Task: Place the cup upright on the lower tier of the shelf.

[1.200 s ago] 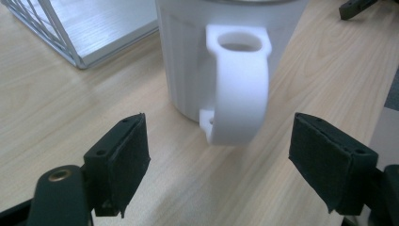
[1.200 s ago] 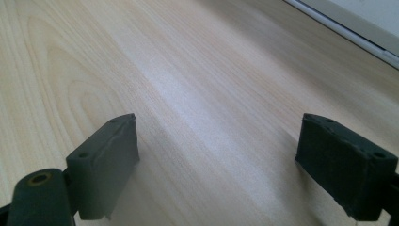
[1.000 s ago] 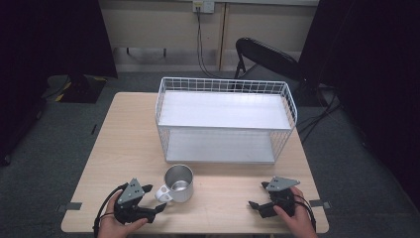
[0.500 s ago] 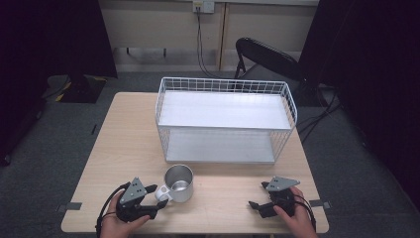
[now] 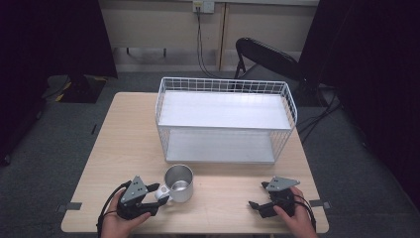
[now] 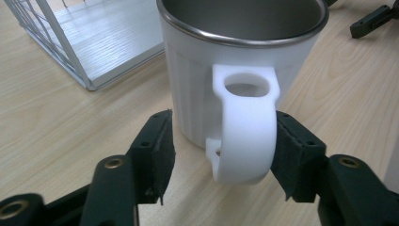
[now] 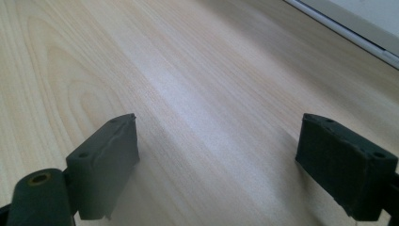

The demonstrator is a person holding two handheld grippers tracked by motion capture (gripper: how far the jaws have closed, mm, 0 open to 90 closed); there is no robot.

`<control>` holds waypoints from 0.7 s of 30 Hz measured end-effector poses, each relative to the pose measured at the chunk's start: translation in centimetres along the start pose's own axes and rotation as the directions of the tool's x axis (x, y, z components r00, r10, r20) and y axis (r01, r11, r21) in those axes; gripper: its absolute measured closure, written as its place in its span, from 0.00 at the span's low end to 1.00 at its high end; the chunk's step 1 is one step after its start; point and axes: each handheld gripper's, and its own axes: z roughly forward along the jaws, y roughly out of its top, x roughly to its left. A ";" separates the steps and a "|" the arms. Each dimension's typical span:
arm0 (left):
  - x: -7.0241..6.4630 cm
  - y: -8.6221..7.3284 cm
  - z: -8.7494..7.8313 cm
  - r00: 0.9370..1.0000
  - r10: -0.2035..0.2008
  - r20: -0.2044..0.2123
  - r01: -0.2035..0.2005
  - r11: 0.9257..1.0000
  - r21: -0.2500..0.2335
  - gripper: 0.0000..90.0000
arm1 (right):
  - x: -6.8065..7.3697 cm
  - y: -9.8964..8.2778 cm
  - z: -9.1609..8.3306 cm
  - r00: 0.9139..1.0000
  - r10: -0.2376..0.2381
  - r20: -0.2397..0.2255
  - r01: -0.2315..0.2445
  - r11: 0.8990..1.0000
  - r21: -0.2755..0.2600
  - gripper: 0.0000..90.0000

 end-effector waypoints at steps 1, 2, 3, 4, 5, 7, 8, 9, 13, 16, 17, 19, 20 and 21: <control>0.0 0.0 0.0 1.000 0.000 0.000 0.000 1.000 0.000 0.50 | 0.0 0.0 0.0 1.000 0.000 0.000 0.000 1.000 0.000 0.14; 0.0 0.0 0.0 1.000 -0.003 -0.006 0.003 1.000 -0.002 0.50 | 0.0 0.0 0.0 1.000 0.000 0.000 0.000 1.000 0.000 0.14; 0.0 0.1 -0.1 1.000 -0.001 -0.010 0.001 1.000 -0.005 0.51 | 0.0 0.0 0.0 1.000 0.000 0.000 0.000 1.000 0.001 0.14; 0.0 0.2 -0.1 1.000 -0.001 -0.010 0.001 1.000 -0.006 0.52 | 0.0 0.0 0.0 1.000 0.000 0.000 0.000 1.000 0.000 0.14; 0.0 0.2 -0.1 1.000 0.000 -0.007 0.000 1.000 -0.003 0.53 | 0.0 0.0 0.0 1.000 -0.001 0.001 0.001 1.000 0.000 0.14; 0.0 0.2 -0.1 1.000 -0.002 -0.010 0.002 1.000 -0.006 0.55 | 0.0 0.0 0.0 1.000 0.000 0.000 0.000 1.000 0.000 0.14; 0.0 0.2 -0.1 1.000 0.000 -0.010 0.000 1.000 -0.012 0.55 | 0.0 0.0 0.0 1.000 0.000 0.000 0.000 1.000 0.000 0.14; -0.1 0.3 -0.1 1.000 0.004 -0.013 -0.005 1.000 -0.017 0.56 | 0.0 0.0 0.0 1.000 0.000 0.000 0.000 1.000 0.000 0.14; -0.2 0.5 -0.2 1.000 -0.003 -0.017 0.003 1.000 -0.003 0.59 | 0.0 0.0 0.0 1.000 0.000 0.000 0.000 1.000 0.000 0.14; -0.3 0.7 -0.1 1.000 0.002 -0.018 -0.002 1.000 0.010 0.61 | 0.0 0.0 0.0 1.000 0.000 0.000 0.000 1.000 0.000 0.14; -0.3 0.8 0.0 1.000 0.004 -0.003 -0.004 1.000 0.010 0.62 | 0.0 0.0 0.0 1.000 0.000 0.000 0.000 1.000 0.000 0.14; -0.3 0.8 -0.1 1.000 0.009 -0.002 -0.009 1.000 0.009 0.63 | 0.0 0.0 0.0 1.000 0.000 0.000 0.000 1.000 0.000 0.14; -0.3 0.9 -0.1 1.000 0.019 0.007 -0.019 1.000 0.006 0.66 | 0.0 0.0 0.0 1.000 0.000 0.000 0.000 1.000 0.000 0.14; -0.3 0.9 -0.1 1.000 0.020 0.007 -0.020 1.000 0.007 0.67 | 0.0 0.0 0.0 1.000 0.000 0.000 0.000 1.000 0.000 0.14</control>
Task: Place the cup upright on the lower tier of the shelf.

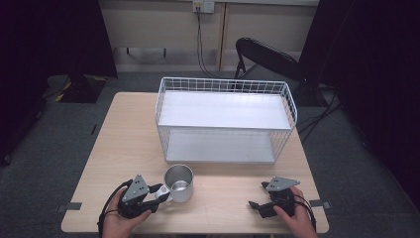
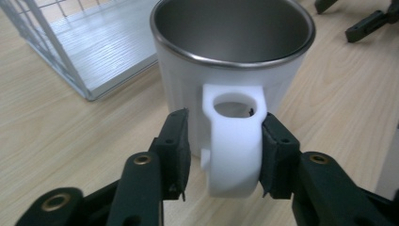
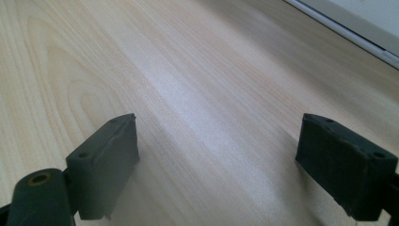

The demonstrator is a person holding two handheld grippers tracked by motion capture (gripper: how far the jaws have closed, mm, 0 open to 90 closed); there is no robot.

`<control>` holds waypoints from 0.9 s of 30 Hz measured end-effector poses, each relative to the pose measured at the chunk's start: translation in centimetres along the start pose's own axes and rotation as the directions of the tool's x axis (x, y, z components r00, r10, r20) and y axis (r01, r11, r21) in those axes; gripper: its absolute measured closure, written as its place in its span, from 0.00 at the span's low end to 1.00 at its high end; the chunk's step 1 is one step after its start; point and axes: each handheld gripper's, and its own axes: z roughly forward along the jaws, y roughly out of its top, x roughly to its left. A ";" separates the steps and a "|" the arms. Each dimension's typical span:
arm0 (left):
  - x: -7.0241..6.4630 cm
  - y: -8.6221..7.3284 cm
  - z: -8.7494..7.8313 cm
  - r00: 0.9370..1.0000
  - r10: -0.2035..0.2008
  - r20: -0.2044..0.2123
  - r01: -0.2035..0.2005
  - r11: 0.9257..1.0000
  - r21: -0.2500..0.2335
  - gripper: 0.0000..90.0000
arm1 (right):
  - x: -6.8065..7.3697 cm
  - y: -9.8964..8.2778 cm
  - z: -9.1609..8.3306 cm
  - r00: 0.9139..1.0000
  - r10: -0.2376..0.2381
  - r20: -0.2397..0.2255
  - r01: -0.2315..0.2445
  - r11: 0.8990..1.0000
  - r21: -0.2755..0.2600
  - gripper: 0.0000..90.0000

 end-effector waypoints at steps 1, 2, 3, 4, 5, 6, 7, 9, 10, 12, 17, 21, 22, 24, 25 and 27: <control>0.0 0.0 0.0 1.000 0.000 0.007 0.000 1.000 0.000 0.68 | 0.0 0.0 0.0 1.000 0.000 0.000 0.000 1.000 0.000 0.14; 0.0 0.0 0.0 1.000 0.000 0.007 0.000 1.000 0.000 0.68 | 0.0 0.0 0.0 1.000 0.000 0.000 0.000 1.000 0.001 0.14; 0.1 0.0 0.0 1.000 0.001 0.014 -0.001 1.000 0.009 0.69 | 0.0 0.0 0.0 1.000 0.000 0.000 0.000 1.000 0.000 0.14; 0.1 0.0 0.0 1.000 0.001 0.020 -0.001 1.000 0.009 0.71 | 0.0 0.0 0.0 1.000 0.000 0.000 0.000 1.000 0.001 0.14; 0.1 0.0 0.0 1.000 0.001 0.020 -0.001 1.000 0.009 0.72 | 0.0 0.0 0.0 1.000 0.000 0.000 0.000 1.000 0.001 0.14; 0.2 0.1 0.1 1.000 0.000 0.027 -0.001 1.000 0.011 0.72 | 0.0 0.0 0.0 1.000 0.000 0.000 0.000 1.000 0.000 0.14; 0.2 0.1 0.1 1.000 0.007 0.030 -0.008 1.000 0.012 0.73 | 0.0 0.0 0.0 1.000 0.000 0.000 0.000 1.000 0.000 0.14; 0.2 0.1 0.1 0.999 0.009 0.033 -0.010 1.000 0.011 0.74 | 0.0 0.0 0.0 1.000 0.000 0.000 0.000 1.000 0.000 0.14; 0.2 0.1 0.1 0.999 0.007 0.040 -0.008 1.000 0.010 0.74 | 0.0 0.0 0.0 1.000 0.000 0.000 0.000 1.000 0.000 0.14; 0.2 0.3 0.3 0.999 0.006 0.041 -0.007 1.000 0.016 0.77 | 0.0 0.0 0.0 1.000 0.000 0.000 0.000 1.000 0.000 0.14; 0.0 0.7 0.7 0.999 0.020 0.026 -0.021 0.999 0.032 0.79 | 0.0 0.0 0.0 1.000 0.000 0.000 0.000 1.000 0.000 0.14; -0.1 0.8 0.7 1.000 0.015 0.022 -0.016 0.999 0.034 0.79 | 0.0 0.0 0.0 1.000 0.000 0.000 0.000 1.000 0.000 0.14; -0.1 0.8 0.7 1.000 0.015 0.022 -0.016 0.999 0.034 0.79 | 0.0 0.0 0.0 1.000 0.000 0.000 0.000 1.000 0.000 0.14; -0.2 0.8 0.5 1.000 0.008 0.015 -0.009 1.000 0.028 0.80 | 0.0 0.0 0.0 1.000 -0.001 -0.002 0.001 1.000 0.000 0.14; -0.2 0.9 0.4 1.000 0.008 0.009 -0.008 1.000 0.024 0.80 | 0.0 0.0 0.0 1.000 -0.001 -0.002 0.001 1.000 0.000 0.14; -0.2 0.9 0.3 1.000 0.007 0.004 -0.007 1.000 0.026 0.80 | 0.0 0.0 0.0 1.000 -0.001 -0.004 0.001 1.000 0.000 0.14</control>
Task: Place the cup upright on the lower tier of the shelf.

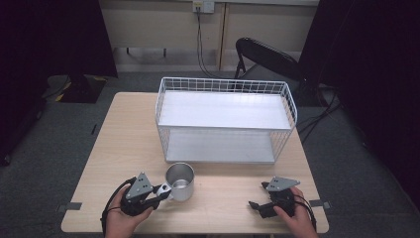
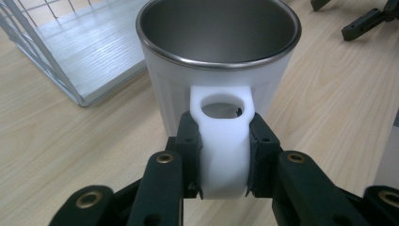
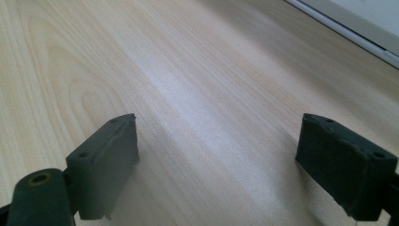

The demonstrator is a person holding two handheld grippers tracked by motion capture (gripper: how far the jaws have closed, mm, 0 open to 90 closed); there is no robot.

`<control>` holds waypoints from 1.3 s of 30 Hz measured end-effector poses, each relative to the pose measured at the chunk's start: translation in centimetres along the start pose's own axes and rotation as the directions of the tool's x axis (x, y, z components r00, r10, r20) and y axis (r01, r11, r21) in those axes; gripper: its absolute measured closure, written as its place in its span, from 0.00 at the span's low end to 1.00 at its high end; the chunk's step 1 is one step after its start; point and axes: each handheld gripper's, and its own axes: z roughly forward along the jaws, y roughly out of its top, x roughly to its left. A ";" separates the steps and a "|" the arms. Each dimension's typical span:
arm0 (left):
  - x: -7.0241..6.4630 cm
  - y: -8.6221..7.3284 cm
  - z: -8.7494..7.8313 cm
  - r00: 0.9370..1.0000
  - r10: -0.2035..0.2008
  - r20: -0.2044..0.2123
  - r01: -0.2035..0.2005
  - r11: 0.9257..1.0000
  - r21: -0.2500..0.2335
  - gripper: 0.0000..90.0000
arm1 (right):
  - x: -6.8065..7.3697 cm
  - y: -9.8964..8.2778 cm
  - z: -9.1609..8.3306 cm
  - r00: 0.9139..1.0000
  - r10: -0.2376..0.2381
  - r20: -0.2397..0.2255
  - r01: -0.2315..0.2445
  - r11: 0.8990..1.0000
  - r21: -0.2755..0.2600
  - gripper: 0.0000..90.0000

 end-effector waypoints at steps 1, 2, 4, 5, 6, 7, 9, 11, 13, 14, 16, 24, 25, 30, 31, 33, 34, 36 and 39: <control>0.0 0.0 0.0 1.000 -0.004 -0.003 0.004 1.000 -0.003 0.80 | 0.0 0.0 0.0 1.000 0.000 0.001 0.000 1.000 0.001 0.14; -0.1 0.0 -0.1 1.000 0.000 -0.007 0.000 1.000 -0.005 0.80 | 0.0 0.0 0.0 1.000 0.000 0.001 0.000 1.000 0.001 0.14; -0.1 0.1 -0.2 1.000 0.001 -0.017 -0.001 1.000 -0.009 0.80 | 0.0 0.0 0.0 1.000 0.000 0.001 0.000 1.000 0.001 0.14; -0.2 0.1 -0.3 1.000 0.003 -0.025 -0.003 1.000 -0.012 0.80 | 0.0 0.0 0.0 1.000 0.000 0.001 0.000 1.000 0.001 0.14; -0.2 0.1 -0.3 1.000 0.003 -0.025 -0.003 1.000 -0.012 0.80 | 0.0 0.0 0.0 1.000 0.000 0.001 0.000 1.000 0.001 0.14; -0.2 0.1 -0.4 1.000 0.001 -0.029 -0.002 1.000 -0.016 0.80 | 0.0 0.0 0.0 1.000 0.000 0.001 0.000 1.000 0.001 0.14; -0.1 0.1 -0.5 1.000 -0.012 -0.022 0.012 1.000 -0.024 0.80 | 0.0 0.0 0.0 1.000 0.000 0.000 0.000 1.000 0.000 0.14; -0.2 0.2 -0.7 1.000 -0.009 -0.030 0.008 1.000 -0.030 0.80 | 0.0 0.0 0.0 1.000 0.000 0.000 0.000 1.000 0.000 0.14; -0.2 0.4 -0.9 1.000 -0.013 -0.027 0.012 0.999 -0.044 0.80 | 0.0 0.0 0.0 1.000 0.000 0.000 0.000 1.000 0.000 0.14; -0.2 0.5 -1.0 0.999 -0.012 -0.029 0.011 0.999 -0.052 0.80 | 0.0 0.0 0.0 1.000 0.000 0.000 0.000 1.000 0.000 0.14; -0.2 0.6 -1.2 1.000 -0.013 -0.028 0.011 0.998 -0.062 0.80 | 0.0 0.0 0.0 1.000 0.000 0.001 0.000 1.000 0.000 0.14; -0.1 0.9 -1.6 0.999 -0.013 -0.040 0.011 0.998 -0.067 0.80 | 0.0 0.0 0.0 1.000 0.000 0.001 0.000 1.000 -0.001 0.14; 0.0 1.0 -1.6 0.999 -0.017 -0.038 0.015 0.998 -0.058 0.80 | 0.0 0.0 0.0 1.000 0.000 0.001 0.000 1.000 0.001 0.14; 0.3 1.6 -1.4 0.999 -0.026 -0.044 0.023 0.998 -0.064 0.80 | 0.0 0.0 0.0 1.000 0.000 0.001 0.000 1.000 0.001 0.14; 0.3 1.8 -1.3 0.999 -0.025 -0.045 0.022 0.997 -0.067 0.80 | 0.0 0.0 0.0 1.000 0.000 0.001 0.000 1.000 0.001 0.14; 0.3 2.1 -1.1 0.999 -0.024 -0.046 0.020 0.997 -0.073 0.80 | 0.0 0.0 0.0 1.000 0.001 0.002 -0.001 1.000 0.001 0.14; 0.3 2.3 -1.0 0.999 -0.024 -0.044 0.021 0.997 -0.076 0.80 | 0.0 0.0 0.0 1.000 0.000 0.002 0.000 1.000 0.001 0.14; 0.5 2.7 -0.9 0.999 -0.030 -0.045 0.026 0.996 -0.083 0.80 | 0.0 0.0 0.0 1.000 0.000 0.002 0.000 1.000 0.001 0.14; 0.6 2.9 -0.8 0.998 -0.037 -0.046 0.033 0.996 -0.082 0.80 | 0.0 0.0 0.0 1.000 0.000 0.002 0.000 1.000 0.000 0.14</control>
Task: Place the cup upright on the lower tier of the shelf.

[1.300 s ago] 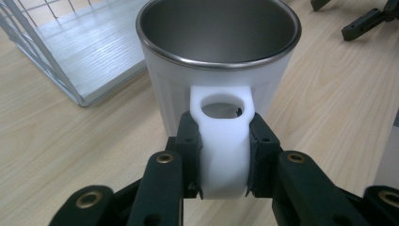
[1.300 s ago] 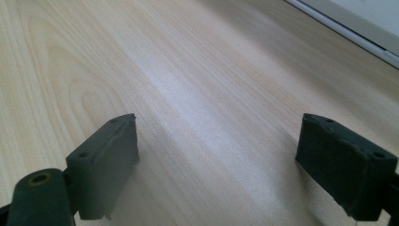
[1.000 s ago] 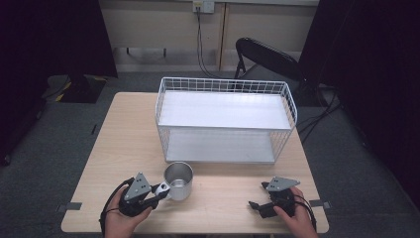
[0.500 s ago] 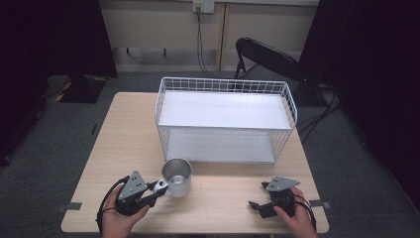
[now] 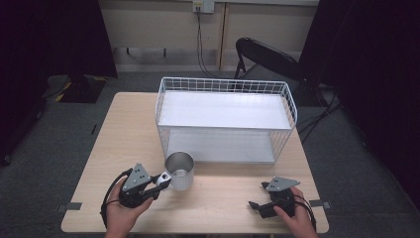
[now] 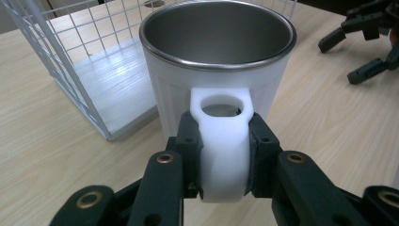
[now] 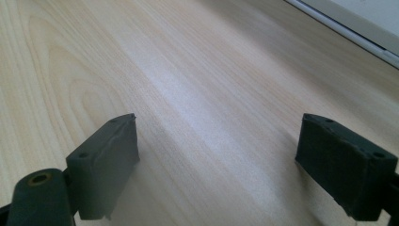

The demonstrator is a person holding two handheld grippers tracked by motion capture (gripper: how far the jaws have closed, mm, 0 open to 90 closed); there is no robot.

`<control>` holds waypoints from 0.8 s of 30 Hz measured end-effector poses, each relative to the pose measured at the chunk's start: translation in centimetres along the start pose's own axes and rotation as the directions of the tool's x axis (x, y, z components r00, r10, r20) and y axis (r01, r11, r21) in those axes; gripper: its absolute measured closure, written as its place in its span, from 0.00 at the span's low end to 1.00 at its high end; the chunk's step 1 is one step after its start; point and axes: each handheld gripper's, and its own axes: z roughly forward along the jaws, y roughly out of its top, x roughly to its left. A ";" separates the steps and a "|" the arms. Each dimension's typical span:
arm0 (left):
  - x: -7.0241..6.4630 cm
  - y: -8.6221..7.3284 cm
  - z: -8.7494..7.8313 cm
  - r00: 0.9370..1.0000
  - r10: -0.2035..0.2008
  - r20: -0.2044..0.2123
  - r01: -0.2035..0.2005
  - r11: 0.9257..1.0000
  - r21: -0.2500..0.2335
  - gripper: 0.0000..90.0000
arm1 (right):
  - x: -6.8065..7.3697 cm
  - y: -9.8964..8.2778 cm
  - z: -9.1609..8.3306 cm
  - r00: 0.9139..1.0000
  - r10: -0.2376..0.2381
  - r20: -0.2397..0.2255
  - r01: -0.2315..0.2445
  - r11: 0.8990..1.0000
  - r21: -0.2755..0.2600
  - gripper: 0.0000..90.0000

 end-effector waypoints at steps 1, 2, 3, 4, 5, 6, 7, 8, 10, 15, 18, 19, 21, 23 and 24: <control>0.2 0.1 0.2 1.000 -0.007 0.001 0.007 1.000 0.001 0.80 | 0.0 0.0 0.0 1.000 0.000 0.000 0.000 1.000 0.000 0.14; 0.2 0.1 0.2 1.000 -0.007 0.001 0.007 1.000 0.001 0.80 | 0.0 0.0 0.0 1.000 0.000 0.000 0.000 1.000 0.000 0.14; 0.3 0.3 0.3 1.000 -0.007 -0.005 0.007 1.000 0.002 0.80 | 0.0 0.0 0.0 1.000 0.000 0.001 0.000 1.000 0.000 0.14; 0.3 0.3 0.3 1.000 -0.007 -0.005 0.007 1.000 0.002 0.80 | 0.0 0.0 0.0 1.000 0.000 0.001 0.000 1.000 0.000 0.14; 0.4 0.4 0.4 1.000 -0.007 -0.008 0.007 1.000 0.003 0.80 | 0.0 0.0 0.0 1.000 0.000 0.000 0.000 1.000 0.000 0.14; 0.5 0.5 0.4 1.000 -0.009 -0.013 0.009 1.000 0.001 0.80 | 0.0 0.0 0.0 1.000 0.000 0.000 0.000 1.000 0.000 0.14; 0.5 0.6 0.4 1.000 -0.011 -0.013 0.011 1.000 0.000 0.80 | 0.0 0.0 0.0 1.000 0.000 0.000 0.000 1.000 0.000 0.14; 0.6 0.7 0.5 1.000 -0.011 -0.015 0.011 1.000 0.001 0.80 | 0.0 0.0 0.0 1.000 0.000 0.000 0.000 1.000 0.000 0.14; 0.6 0.9 0.6 1.000 -0.007 -0.015 0.008 1.000 0.007 0.80 | 0.0 0.0 0.0 1.000 0.000 0.000 0.000 1.000 0.000 0.14; 0.6 1.4 0.9 1.000 -0.006 -0.017 0.006 1.000 -0.002 0.80 | 0.0 0.0 0.0 1.000 0.000 0.001 0.000 1.000 0.000 0.14; 0.6 1.8 1.1 1.000 -0.004 -0.022 0.004 1.000 -0.007 0.80 | 0.0 0.0 0.0 1.000 0.000 0.002 0.000 1.000 0.000 0.14; 0.6 2.0 1.2 1.000 -0.001 -0.022 0.001 1.000 -0.010 0.80 | 0.0 0.0 0.0 1.000 0.000 0.002 0.000 1.000 0.000 0.14; 0.6 2.2 1.4 1.000 0.001 -0.026 -0.001 1.000 -0.013 0.80 | 0.0 0.0 0.0 1.000 0.000 0.002 0.000 1.000 0.000 0.14; 0.5 2.5 1.6 1.000 0.001 -0.029 -0.001 1.000 -0.018 0.80 | 0.0 0.0 0.0 1.000 0.000 0.002 0.000 1.000 0.000 0.14; 0.5 2.6 1.7 1.000 0.000 -0.030 -0.001 1.000 -0.020 0.80 | 0.0 0.0 0.0 1.000 0.000 0.002 0.000 1.000 0.000 0.14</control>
